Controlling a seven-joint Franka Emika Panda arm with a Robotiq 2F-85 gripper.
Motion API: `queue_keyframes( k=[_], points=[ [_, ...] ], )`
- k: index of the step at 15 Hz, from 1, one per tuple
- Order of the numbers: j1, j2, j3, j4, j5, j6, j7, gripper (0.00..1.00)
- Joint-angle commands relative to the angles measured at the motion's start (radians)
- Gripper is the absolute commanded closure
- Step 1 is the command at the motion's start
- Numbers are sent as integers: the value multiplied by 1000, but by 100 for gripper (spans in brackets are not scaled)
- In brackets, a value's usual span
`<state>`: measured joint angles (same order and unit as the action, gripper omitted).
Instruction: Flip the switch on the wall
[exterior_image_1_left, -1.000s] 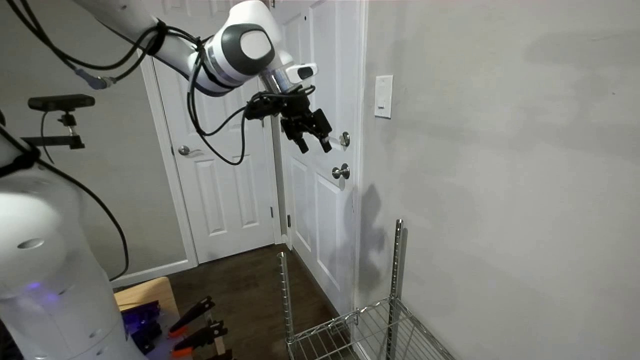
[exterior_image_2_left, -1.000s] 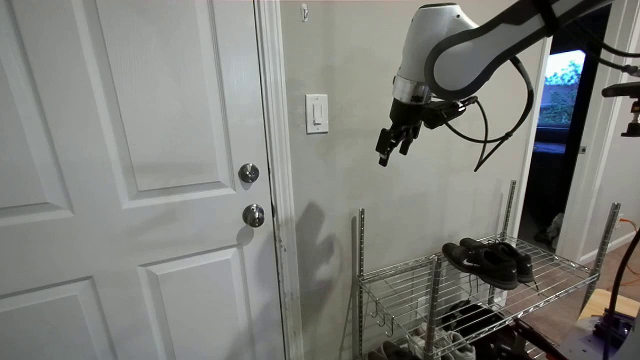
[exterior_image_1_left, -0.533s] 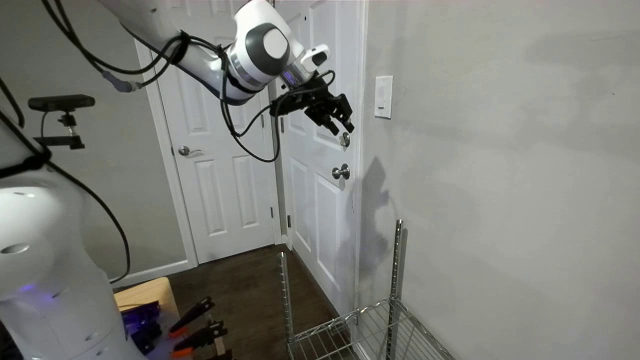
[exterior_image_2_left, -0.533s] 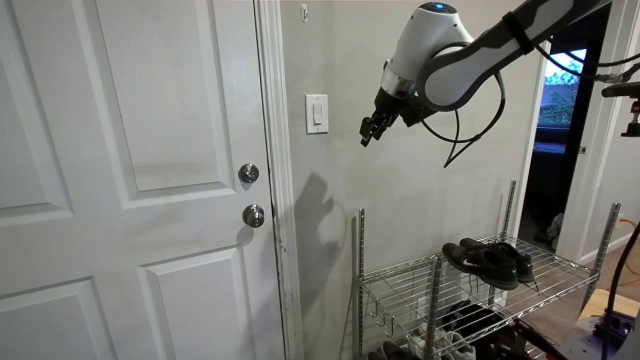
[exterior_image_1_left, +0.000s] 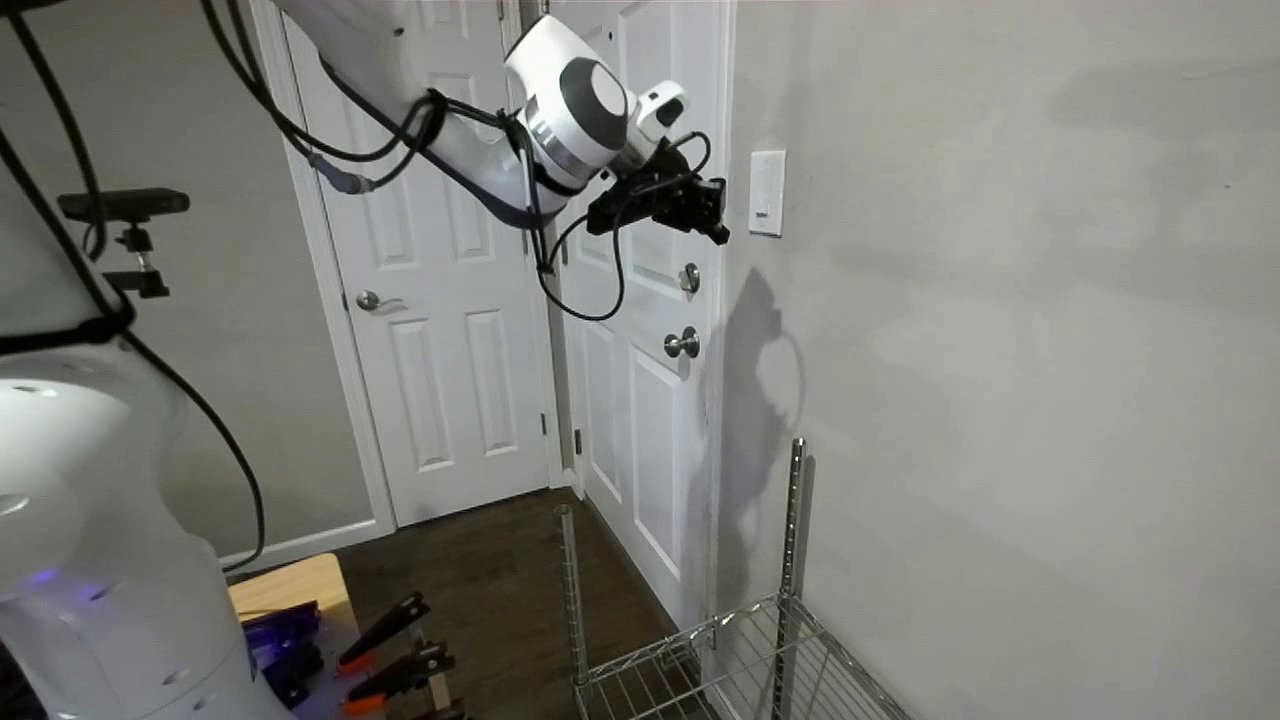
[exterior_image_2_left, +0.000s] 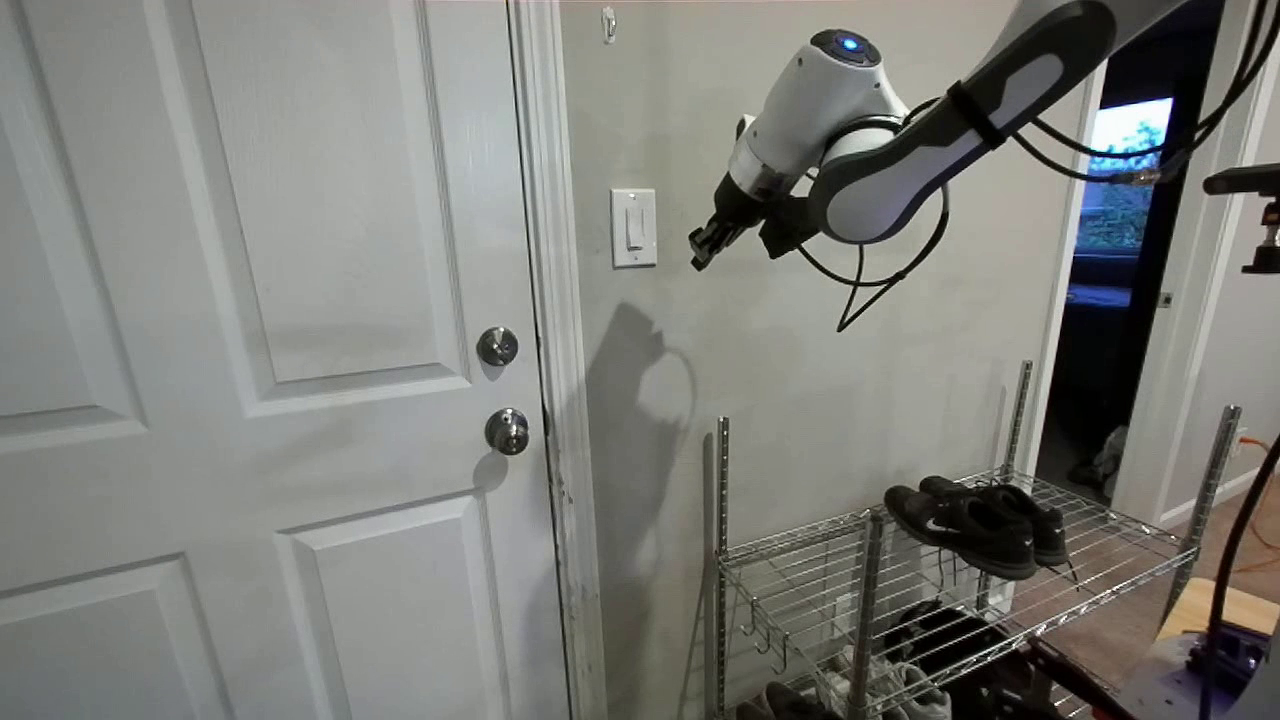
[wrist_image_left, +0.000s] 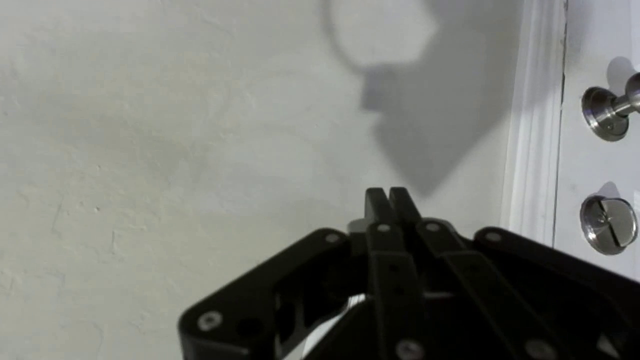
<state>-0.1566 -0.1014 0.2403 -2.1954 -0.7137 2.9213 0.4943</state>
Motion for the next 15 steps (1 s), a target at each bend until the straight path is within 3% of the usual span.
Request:
queue_keyframes(
  k=[1, 3, 7, 15],
  points=[
    [-20, 54, 21, 72, -144, 33, 122, 100],
    [-15, 77, 21, 109, -218, 37, 190, 95],
    [-2, 120, 17, 176, -347, 31, 321, 95],
    [24, 208, 12, 281, -502, 20, 469, 95]
  ],
)
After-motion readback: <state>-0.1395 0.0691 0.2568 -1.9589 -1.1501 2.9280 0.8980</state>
